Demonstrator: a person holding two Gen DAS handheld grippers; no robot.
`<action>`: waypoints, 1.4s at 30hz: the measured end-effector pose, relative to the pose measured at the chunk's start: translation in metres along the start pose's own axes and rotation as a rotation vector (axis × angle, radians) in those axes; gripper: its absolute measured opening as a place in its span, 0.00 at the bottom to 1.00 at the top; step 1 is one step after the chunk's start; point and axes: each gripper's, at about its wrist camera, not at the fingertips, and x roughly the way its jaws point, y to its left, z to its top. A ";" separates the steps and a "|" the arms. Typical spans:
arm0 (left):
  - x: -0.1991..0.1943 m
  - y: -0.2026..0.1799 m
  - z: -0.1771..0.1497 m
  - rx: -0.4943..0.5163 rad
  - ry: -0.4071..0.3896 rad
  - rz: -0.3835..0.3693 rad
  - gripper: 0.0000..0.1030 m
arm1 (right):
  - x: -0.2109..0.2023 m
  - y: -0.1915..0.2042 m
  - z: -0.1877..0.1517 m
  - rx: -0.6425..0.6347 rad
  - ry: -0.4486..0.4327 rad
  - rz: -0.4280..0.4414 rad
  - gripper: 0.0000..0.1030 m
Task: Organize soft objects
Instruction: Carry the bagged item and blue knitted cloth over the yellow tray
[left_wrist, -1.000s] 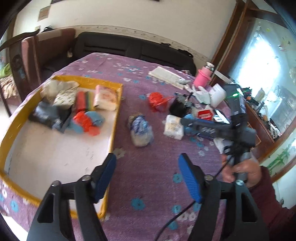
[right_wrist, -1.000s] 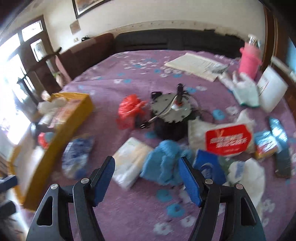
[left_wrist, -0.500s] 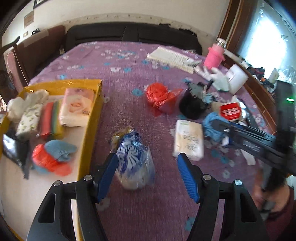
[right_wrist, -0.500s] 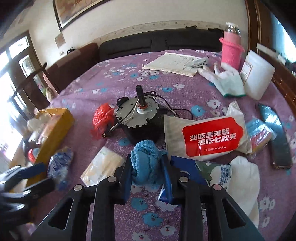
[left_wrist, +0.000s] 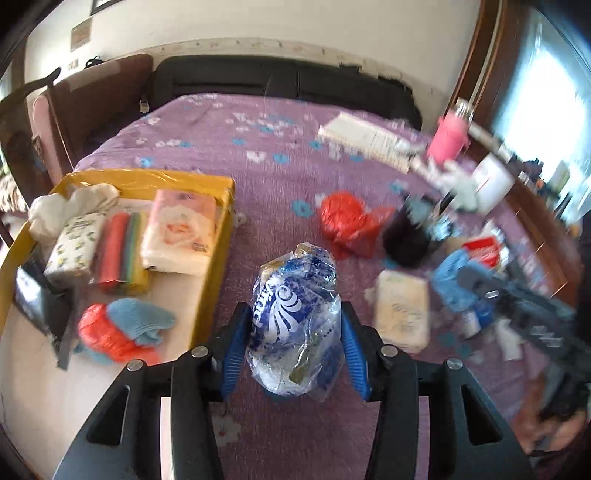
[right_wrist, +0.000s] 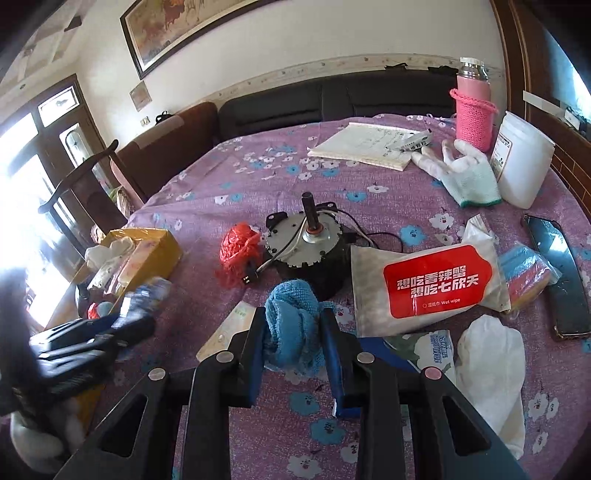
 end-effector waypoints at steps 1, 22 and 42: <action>-0.011 0.003 -0.001 -0.019 -0.018 -0.019 0.45 | 0.000 0.000 0.000 0.000 -0.005 0.000 0.29; -0.204 0.171 -0.068 -0.408 -0.329 0.135 0.46 | -0.019 0.033 -0.001 0.012 -0.106 -0.060 0.29; -0.169 0.199 -0.073 -0.479 -0.260 0.129 0.46 | -0.016 0.179 -0.010 -0.255 -0.013 0.271 0.30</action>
